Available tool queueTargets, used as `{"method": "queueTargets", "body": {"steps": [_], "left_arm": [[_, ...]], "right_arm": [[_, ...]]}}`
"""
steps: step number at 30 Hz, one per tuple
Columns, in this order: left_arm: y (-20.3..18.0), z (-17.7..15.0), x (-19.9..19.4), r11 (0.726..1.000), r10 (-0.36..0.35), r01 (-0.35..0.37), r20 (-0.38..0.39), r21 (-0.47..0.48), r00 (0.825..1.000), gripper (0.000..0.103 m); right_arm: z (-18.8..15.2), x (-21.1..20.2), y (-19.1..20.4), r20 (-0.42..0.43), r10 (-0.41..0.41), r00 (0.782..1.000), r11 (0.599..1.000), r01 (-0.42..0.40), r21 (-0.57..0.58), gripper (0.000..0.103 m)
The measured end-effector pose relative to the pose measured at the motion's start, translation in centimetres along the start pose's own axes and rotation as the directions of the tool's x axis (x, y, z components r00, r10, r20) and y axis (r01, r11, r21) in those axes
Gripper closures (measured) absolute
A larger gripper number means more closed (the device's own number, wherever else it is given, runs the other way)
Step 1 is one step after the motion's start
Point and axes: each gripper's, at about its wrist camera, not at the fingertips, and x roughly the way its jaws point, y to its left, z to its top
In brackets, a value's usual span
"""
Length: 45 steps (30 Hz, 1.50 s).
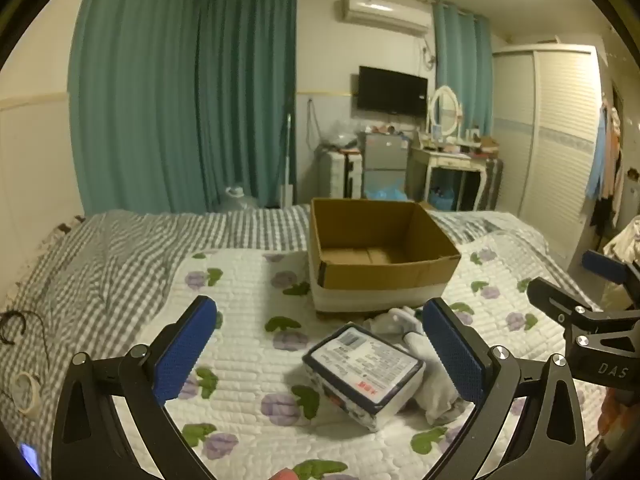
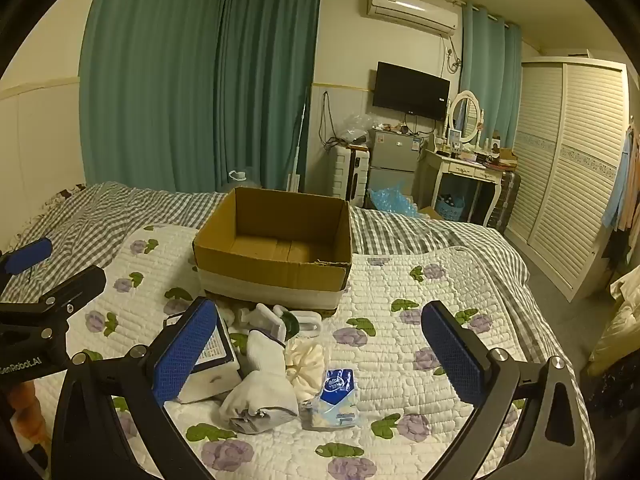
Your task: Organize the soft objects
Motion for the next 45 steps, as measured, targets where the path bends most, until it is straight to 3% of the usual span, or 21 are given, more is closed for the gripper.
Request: {"method": "queueTargets", "body": {"steps": [45], "left_arm": [[0.39,0.61,-0.21,1.0,0.013,-0.013,0.016,0.004,1.0,0.0]], "right_arm": [[-0.11,0.48,-0.21,-0.01,0.001,1.0,1.0,-0.001,0.026,0.0]]}}
